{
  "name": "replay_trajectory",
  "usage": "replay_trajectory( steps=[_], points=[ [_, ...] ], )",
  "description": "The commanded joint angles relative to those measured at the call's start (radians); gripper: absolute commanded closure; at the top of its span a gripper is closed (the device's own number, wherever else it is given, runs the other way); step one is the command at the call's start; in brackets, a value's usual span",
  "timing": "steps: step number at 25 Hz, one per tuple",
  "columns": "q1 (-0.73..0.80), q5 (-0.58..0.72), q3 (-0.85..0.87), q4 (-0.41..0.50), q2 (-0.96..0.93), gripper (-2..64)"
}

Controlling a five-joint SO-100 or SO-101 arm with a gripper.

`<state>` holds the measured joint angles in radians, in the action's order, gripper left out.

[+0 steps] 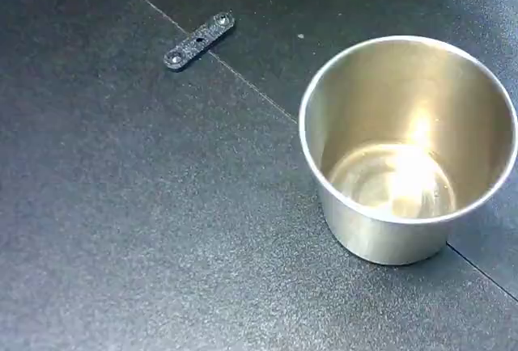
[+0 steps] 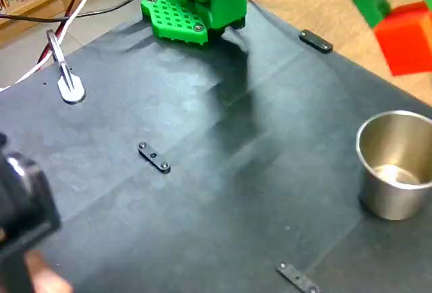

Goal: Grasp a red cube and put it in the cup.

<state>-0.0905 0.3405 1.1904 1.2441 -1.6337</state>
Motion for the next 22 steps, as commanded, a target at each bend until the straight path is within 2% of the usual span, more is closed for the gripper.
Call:
replay_trajectory(
  steps=[1,19,22],
  points=[
    [0.029,-0.014,-0.003,-0.014,-0.035,62.2],
    [0.012,-0.014,-0.02,-0.014,0.14,62.1],
    [0.011,-0.06,-0.023,-0.015,0.163,62.1]
  ],
)
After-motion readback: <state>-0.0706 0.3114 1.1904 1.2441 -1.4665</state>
